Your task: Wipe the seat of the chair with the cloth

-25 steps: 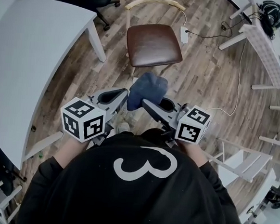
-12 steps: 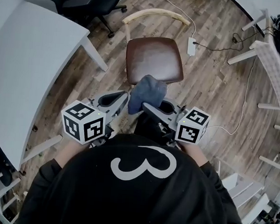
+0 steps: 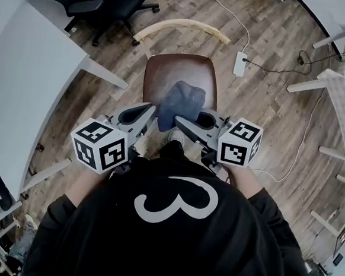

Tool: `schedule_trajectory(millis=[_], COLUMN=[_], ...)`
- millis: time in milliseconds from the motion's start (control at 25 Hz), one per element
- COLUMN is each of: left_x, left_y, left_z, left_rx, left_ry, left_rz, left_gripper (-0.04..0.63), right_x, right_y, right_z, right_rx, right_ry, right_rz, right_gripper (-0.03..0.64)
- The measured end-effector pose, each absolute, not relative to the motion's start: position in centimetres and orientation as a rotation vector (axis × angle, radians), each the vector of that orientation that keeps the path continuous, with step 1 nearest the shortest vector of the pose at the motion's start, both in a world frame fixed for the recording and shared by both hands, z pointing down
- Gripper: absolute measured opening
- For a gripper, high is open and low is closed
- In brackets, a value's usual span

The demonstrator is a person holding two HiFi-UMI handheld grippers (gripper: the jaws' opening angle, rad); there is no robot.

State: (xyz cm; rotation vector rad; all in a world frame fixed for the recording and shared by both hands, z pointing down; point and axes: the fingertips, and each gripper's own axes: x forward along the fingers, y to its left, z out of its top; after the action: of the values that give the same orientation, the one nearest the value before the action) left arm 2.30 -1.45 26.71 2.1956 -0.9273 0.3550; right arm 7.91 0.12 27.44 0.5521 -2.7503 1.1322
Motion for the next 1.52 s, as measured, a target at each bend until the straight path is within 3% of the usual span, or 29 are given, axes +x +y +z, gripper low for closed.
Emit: schedule_trajectory(millis=[800,1520], left_x=[-1.4,-9.9], left_y=[-9.9,-17.8], left_z=[36.6,51.1], left_rx=[2.065,1.874], left_ry=[-1.026,-0.914], left_rz=[0.447,0.548], left_gripper=[0.014,0.014], right_x=[5.9,-4.1], right_y=[-7.9,-20.3], right_z=[35.2,48.5], right_rx=[0.554,0.587], right_ry=[-2.537,-2.382], right_rz=[1.163,1.173], right_gripper=[0.087,0.087])
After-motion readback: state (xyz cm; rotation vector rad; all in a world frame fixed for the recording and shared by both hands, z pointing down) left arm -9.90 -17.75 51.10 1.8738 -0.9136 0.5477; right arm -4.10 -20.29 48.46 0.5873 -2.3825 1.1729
